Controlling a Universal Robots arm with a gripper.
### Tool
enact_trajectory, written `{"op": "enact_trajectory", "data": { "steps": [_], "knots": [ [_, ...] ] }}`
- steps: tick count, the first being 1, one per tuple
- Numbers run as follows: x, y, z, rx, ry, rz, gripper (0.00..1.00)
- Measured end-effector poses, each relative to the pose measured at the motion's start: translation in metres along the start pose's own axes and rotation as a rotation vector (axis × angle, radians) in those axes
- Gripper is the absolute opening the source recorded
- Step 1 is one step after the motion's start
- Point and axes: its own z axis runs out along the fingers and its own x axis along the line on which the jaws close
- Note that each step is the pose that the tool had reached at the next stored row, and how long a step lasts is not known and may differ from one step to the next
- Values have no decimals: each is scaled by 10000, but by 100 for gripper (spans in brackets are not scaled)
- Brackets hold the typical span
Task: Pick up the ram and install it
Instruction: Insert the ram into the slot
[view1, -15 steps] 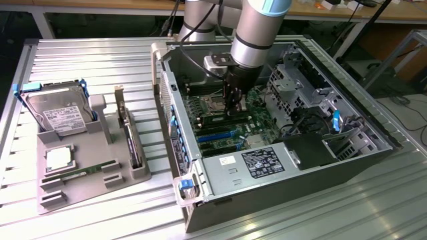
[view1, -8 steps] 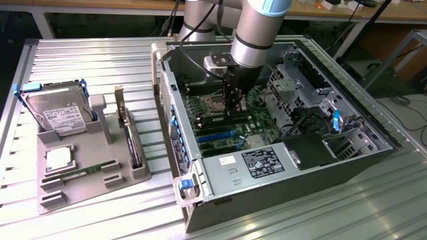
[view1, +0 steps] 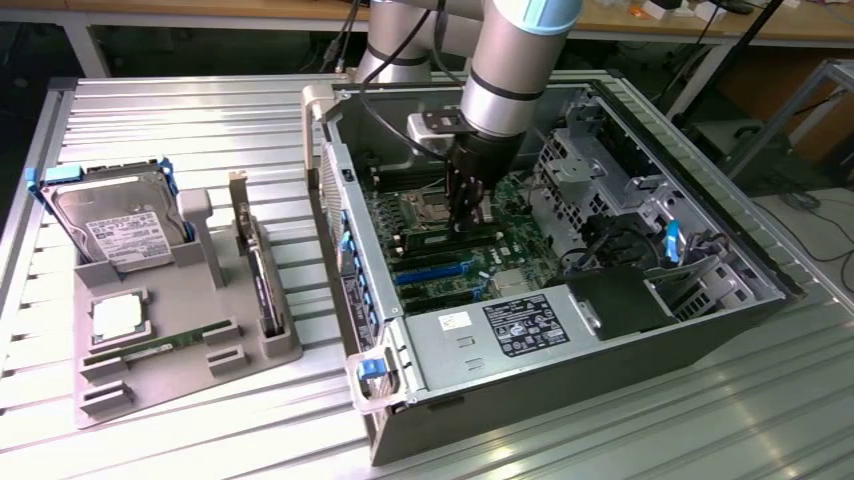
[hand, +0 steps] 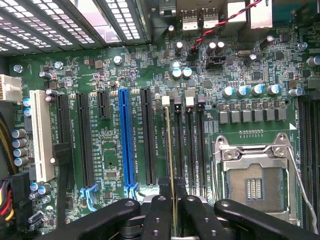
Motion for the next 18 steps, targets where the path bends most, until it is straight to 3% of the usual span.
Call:
{"op": "enact_trajectory", "data": {
  "steps": [16, 18],
  "knots": [
    [-4, -2, 49, 0, 21, 25, 14],
    [-4, -2, 49, 0, 21, 25, 21]
  ]
}}
